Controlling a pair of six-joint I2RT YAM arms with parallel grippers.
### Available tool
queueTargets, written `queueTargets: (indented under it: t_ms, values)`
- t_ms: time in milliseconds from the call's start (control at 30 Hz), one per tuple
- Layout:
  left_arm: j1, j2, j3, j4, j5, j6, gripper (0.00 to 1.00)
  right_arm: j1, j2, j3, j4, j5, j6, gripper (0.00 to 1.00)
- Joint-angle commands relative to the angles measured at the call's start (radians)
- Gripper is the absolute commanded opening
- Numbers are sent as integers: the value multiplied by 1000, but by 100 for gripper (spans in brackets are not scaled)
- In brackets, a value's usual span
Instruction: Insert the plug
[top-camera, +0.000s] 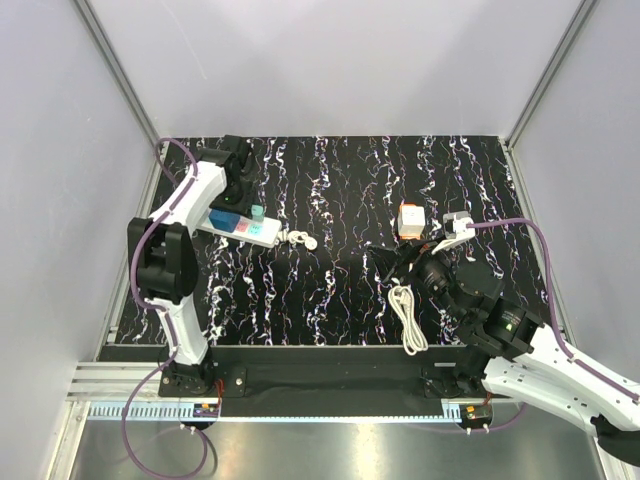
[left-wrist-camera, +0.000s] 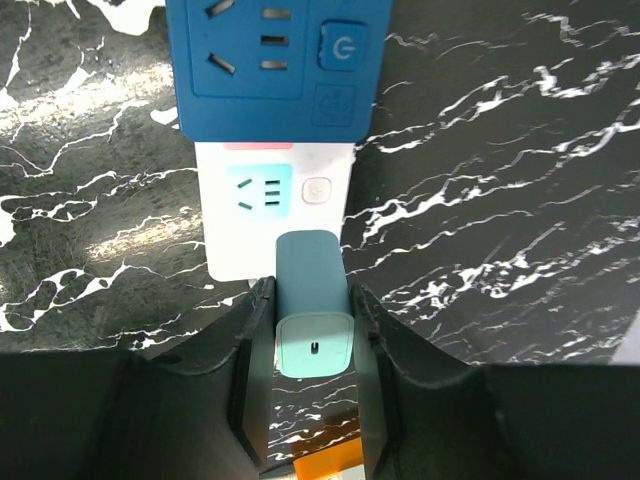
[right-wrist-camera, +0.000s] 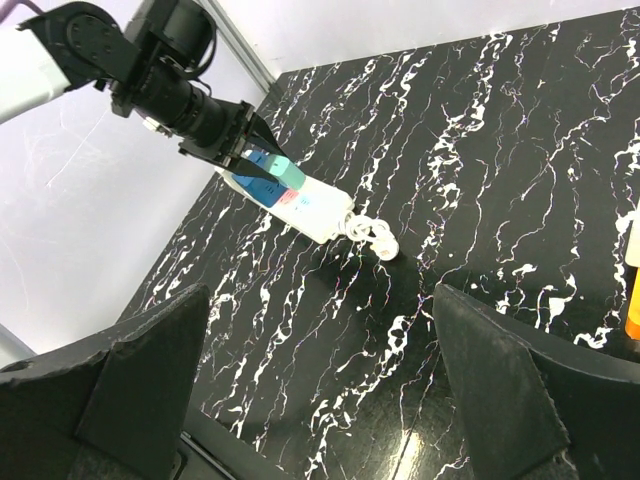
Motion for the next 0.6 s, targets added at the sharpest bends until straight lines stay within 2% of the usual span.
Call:
queueTargets:
  t_ms: [0, 567]
  values:
    - [1, 20, 43, -5, 30, -16, 0, 5, 2, 20, 7, 36, 11, 100]
    - [21, 42, -3, -5, -2, 3, 0, 5, 10, 21, 6, 37, 3, 100]
